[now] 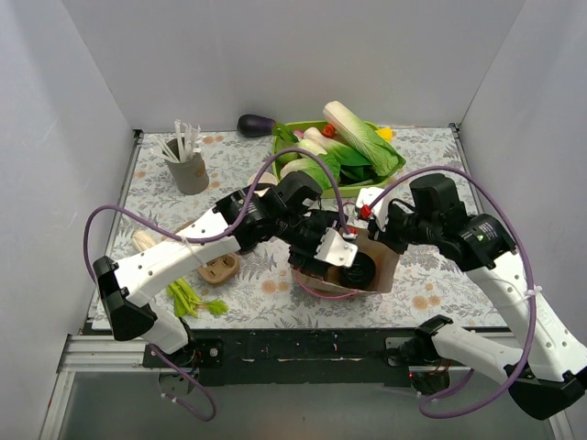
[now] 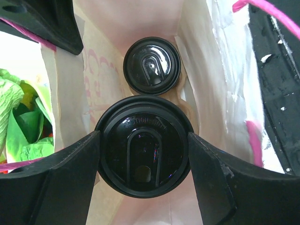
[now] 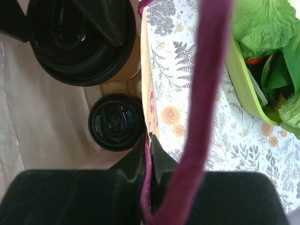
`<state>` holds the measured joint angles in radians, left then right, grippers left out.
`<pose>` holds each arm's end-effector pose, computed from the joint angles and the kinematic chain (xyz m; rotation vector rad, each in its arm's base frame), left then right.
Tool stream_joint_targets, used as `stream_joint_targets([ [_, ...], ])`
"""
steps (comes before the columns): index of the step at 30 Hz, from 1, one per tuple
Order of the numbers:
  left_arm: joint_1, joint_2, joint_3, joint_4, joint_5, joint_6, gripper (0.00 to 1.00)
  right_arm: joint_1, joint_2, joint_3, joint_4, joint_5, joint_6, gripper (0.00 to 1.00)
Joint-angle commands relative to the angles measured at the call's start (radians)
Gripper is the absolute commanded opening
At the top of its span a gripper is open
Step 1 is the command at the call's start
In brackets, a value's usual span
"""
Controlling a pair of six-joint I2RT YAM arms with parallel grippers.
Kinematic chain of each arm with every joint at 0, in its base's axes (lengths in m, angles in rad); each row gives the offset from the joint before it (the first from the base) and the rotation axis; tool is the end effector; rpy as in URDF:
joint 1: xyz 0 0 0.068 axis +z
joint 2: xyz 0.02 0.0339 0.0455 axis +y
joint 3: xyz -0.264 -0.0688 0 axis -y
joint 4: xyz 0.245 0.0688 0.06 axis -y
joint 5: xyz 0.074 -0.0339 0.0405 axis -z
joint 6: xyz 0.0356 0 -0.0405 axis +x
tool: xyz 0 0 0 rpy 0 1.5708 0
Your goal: Pack the takeout coffee
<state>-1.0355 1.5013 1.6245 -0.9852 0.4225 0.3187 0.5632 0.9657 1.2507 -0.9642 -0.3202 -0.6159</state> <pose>0.1439 -0.2713 0.3857 1.7198 1.8230 -0.8260 0.1394 0.1013 0.3894 -1.3786 1.7525 0.3309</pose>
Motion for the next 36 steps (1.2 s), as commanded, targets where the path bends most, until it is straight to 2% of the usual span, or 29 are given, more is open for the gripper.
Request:
stream_joint_targets([
  [1, -0.017, -0.044, -0.04, 0.006, -0.044, 0.052, 0.0, 0.041, -0.033, -0.036, 0.087, 0.024, 0.018, 0.01],
  [9, -0.035, -0.015, -0.032, -0.047, -0.067, 0.059, 0.0, 0.086, -0.07, -0.043, 0.125, 0.101, 0.125, 0.01],
  [19, -0.055, -0.02, -0.029, -0.04, -0.028, -0.003, 0.0, 0.104, -0.101, -0.037, 0.142, 0.115, 0.159, 0.01],
  [28, -0.054, 0.027, -0.008, 0.005, -0.031, 0.054, 0.0, 0.139, -0.102, -0.079, 0.156, 0.101, 0.177, 0.01],
  [32, -0.055, 0.059, 0.024, -0.023, -0.037, 0.079, 0.0, 0.142, -0.101, -0.08, 0.157, 0.102, 0.183, 0.01],
  [36, -0.052, 0.065, -0.004, -0.038, -0.06, 0.083, 0.0, 0.144, -0.113, -0.086, 0.159, 0.093, 0.176, 0.01],
])
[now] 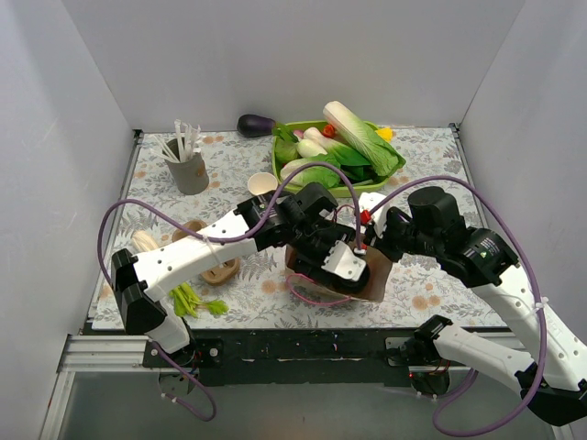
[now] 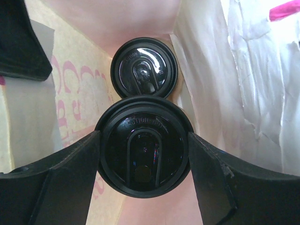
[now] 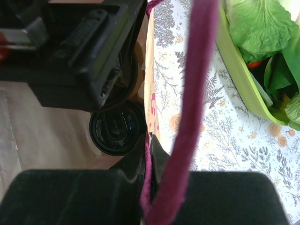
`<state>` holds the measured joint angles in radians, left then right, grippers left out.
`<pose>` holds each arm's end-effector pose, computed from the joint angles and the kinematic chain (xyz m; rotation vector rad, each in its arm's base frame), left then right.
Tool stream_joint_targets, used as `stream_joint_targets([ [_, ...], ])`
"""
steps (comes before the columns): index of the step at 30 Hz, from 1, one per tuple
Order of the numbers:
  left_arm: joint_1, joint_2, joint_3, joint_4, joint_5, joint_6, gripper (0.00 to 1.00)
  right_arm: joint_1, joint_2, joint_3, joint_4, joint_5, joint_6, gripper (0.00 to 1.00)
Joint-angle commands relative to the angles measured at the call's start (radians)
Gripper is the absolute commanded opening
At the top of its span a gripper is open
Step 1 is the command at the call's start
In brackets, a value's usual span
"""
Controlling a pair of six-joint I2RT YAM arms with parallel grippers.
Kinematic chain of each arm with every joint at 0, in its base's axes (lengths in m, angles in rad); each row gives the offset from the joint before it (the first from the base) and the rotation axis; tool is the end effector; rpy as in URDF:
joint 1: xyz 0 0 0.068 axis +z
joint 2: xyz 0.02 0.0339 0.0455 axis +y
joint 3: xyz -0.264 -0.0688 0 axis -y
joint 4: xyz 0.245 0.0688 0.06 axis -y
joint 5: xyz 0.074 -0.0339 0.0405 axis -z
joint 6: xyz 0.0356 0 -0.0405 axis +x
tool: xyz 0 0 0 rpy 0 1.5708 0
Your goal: Pack the takeout coffee
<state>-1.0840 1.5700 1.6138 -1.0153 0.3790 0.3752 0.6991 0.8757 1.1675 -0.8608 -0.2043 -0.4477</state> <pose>0.1391 -0.2910 0.3598 1.8549 1.8424 -0.7493 0.1178 0.1085 0.3855 -1.2649 1.7368 0.3654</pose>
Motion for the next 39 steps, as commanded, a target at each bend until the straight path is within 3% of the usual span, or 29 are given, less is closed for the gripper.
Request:
stream_joint_targets([
  [1, -0.004, -0.005, -0.008, 0.001, -0.026, 0.037, 0.0, 0.008, -0.024, -0.009, 0.055, -0.027, 0.003, 0.01],
  [18, 0.036, 0.041, -0.06, -0.006, -0.008, -0.019, 0.0, 0.02, -0.035, -0.026, 0.062, -0.086, -0.008, 0.01],
  [39, 0.096, 0.062, -0.192, 0.15, 0.024, 0.014, 0.0, 0.022, -0.032, -0.049, 0.04, -0.167, -0.005, 0.01],
])
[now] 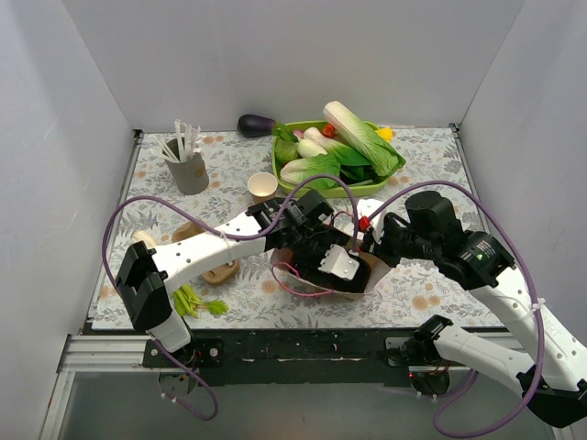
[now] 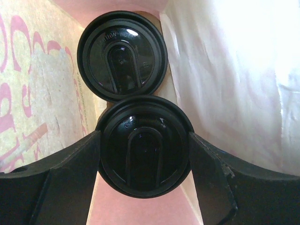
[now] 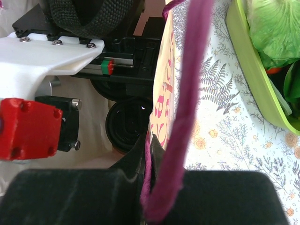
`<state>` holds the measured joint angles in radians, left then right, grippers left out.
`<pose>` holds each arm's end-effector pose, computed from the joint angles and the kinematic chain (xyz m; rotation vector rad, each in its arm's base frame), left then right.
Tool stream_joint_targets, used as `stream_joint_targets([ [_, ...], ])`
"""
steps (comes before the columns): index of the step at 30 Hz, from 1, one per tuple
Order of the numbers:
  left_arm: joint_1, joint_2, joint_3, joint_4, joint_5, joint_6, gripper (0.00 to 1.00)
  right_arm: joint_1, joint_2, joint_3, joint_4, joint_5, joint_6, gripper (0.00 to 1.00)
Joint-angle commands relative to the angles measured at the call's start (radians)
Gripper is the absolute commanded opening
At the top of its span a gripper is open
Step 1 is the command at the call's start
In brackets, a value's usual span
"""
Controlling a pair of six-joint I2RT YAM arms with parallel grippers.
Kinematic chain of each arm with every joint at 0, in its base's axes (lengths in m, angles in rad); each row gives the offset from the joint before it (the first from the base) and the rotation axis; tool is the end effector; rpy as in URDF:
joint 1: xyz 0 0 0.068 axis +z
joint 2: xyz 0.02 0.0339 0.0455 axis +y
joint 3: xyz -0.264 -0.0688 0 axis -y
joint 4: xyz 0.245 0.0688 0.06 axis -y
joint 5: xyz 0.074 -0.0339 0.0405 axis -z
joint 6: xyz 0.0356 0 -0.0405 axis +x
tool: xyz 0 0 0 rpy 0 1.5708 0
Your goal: Pack the takeout coffee
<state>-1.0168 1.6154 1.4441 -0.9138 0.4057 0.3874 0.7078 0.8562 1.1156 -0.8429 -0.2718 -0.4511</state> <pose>0.1634 -0.2908 0.3002 1.8564 1.9807 -0.7381 0.1144 0.1105 0.3741 -1.3139 1.7180 0.4411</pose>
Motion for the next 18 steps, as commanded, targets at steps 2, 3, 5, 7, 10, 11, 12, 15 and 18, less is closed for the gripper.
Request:
stream_joint_targets([
  [2, 0.037, 0.02, -0.028, 0.05, -0.004, 0.007, 0.0, 0.013, -0.006, 0.003, 0.024, -0.098, 0.0, 0.01],
  [3, 0.038, 0.023, -0.03, 0.056, -0.007, 0.01, 0.0, 0.013, -0.005, 0.003, 0.024, -0.098, -0.001, 0.01],
  [5, 0.046, 0.026, -0.037, 0.061, -0.007, 0.015, 0.0, 0.013, -0.005, 0.001, 0.027, -0.098, -0.003, 0.01],
  [7, 0.05, 0.028, -0.047, 0.079, -0.005, 0.016, 0.0, 0.013, -0.003, 0.0, 0.03, -0.096, -0.003, 0.01],
  [10, 0.053, 0.031, -0.059, 0.105, -0.004, 0.024, 0.01, 0.013, 0.001, 0.001, 0.028, -0.09, -0.003, 0.01],
  [11, 0.055, 0.035, -0.06, 0.11, -0.008, 0.025, 0.06, 0.013, 0.003, 0.003, 0.027, -0.087, -0.003, 0.01],
  [12, 0.055, 0.04, -0.057, 0.112, -0.008, 0.028, 0.09, 0.013, 0.003, 0.003, 0.025, -0.086, -0.003, 0.01],
  [15, 0.058, 0.057, -0.05, 0.105, -0.008, 0.036, 0.11, 0.013, 0.004, 0.004, 0.024, -0.078, -0.001, 0.01],
  [18, 0.058, 0.063, -0.044, 0.108, -0.016, 0.038, 0.14, 0.013, 0.004, 0.003, 0.024, -0.07, -0.001, 0.01],
])
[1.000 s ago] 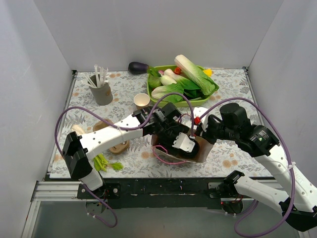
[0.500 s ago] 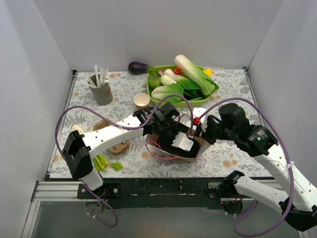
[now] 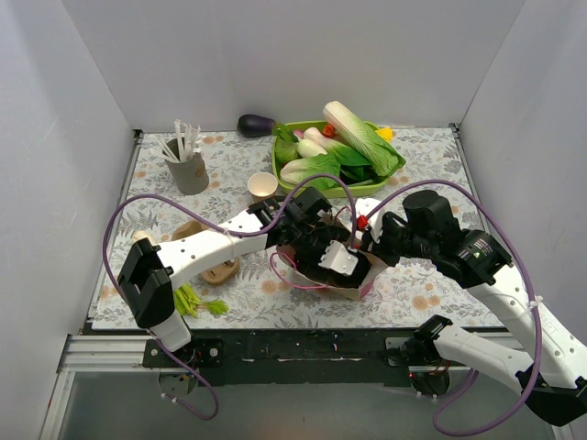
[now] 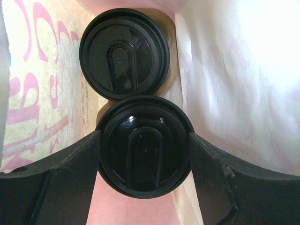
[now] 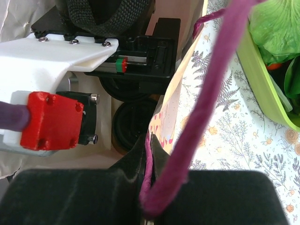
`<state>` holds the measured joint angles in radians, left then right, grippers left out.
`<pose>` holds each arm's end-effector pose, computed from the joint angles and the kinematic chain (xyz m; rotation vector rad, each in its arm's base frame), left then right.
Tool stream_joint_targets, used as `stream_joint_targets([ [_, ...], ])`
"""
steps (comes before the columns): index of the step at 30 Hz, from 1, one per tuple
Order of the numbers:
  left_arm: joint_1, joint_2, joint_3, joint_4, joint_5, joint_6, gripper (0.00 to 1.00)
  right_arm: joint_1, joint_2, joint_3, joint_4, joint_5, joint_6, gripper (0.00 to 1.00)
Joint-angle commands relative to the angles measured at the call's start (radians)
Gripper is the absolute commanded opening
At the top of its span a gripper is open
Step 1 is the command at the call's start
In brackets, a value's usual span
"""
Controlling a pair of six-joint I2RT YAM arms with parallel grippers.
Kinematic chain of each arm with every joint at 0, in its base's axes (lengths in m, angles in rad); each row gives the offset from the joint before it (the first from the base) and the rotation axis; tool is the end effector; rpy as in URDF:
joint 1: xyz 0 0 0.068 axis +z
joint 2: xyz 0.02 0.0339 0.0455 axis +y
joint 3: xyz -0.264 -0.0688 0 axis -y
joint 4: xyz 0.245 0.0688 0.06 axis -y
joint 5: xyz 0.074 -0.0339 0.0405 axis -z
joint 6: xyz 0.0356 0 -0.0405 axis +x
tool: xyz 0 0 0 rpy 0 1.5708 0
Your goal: Pack the takeout coffee
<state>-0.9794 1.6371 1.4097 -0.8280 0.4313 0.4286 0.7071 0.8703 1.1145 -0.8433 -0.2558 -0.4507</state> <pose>0.1784 -0.2923 0.2876 1.8418 1.9314 -0.7526 0.1178 0.1125 0.3716 -1.3127 1.7386 0.4240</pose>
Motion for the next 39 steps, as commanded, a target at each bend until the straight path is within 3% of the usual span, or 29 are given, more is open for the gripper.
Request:
stream_joint_targets([
  [1, 0.021, 0.043, -0.006, 0.023, -0.043, -0.004, 0.15, 0.014, -0.01, 0.002, 0.026, -0.083, -0.002, 0.01],
  [6, 0.025, 0.047, 0.003, 0.017, -0.051, -0.007, 0.37, 0.012, -0.01, -0.002, 0.029, -0.069, 0.0, 0.01],
  [20, 0.045, 0.07, 0.011, 0.033, -0.08, -0.046, 0.55, 0.012, -0.011, -0.005, 0.023, -0.053, 0.001, 0.01],
  [26, 0.065, 0.037, 0.022, 0.041, -0.002, -0.045, 0.56, 0.012, -0.008, 0.002, 0.016, -0.062, 0.006, 0.01],
  [34, 0.071, 0.004, -0.055, 0.173, 0.026, -0.088, 0.56, -0.024, 0.036, 0.034, -0.02, -0.039, -0.008, 0.01],
  [39, 0.074, 0.004, -0.087, 0.248, 0.021, -0.131, 0.58, -0.103, 0.076, 0.071, -0.072, -0.138, -0.051, 0.01],
])
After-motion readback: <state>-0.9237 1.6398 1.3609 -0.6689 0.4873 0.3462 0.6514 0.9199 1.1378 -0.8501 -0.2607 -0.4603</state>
